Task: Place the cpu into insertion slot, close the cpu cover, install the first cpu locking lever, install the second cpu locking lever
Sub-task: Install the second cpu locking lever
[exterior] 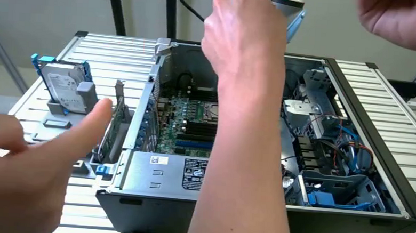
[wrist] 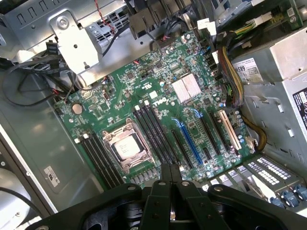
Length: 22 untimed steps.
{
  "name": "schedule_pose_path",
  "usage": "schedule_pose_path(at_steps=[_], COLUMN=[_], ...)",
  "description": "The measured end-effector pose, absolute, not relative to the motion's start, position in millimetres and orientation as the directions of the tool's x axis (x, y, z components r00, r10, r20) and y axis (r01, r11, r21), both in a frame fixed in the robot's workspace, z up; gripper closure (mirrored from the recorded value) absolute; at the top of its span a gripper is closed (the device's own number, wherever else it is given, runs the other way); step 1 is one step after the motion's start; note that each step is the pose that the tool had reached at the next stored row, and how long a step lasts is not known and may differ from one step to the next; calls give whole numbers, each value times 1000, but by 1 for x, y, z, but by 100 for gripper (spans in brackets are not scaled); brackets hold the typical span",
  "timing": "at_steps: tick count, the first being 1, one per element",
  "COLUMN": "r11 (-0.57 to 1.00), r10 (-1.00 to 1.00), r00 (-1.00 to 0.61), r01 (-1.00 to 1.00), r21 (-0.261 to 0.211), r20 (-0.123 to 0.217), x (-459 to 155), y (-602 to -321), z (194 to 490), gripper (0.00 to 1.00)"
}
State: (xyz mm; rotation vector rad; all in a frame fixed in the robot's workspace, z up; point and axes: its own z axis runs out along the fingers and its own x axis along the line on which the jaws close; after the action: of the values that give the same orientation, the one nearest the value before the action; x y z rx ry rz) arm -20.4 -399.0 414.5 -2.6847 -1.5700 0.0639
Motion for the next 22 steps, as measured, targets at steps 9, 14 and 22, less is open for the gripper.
schedule_pose_path(at_steps=[9,14,22], r11=[-490,-491,-492], r10=[871,871,870], r00=[490,490,492], r01=[870,870,869], r21=[-47,-47,-47], r20=[-20,-20,-20], x=[-20,-20,-20], y=[-399,-399,-399], z=[415,415,415], gripper=[89,89,89])
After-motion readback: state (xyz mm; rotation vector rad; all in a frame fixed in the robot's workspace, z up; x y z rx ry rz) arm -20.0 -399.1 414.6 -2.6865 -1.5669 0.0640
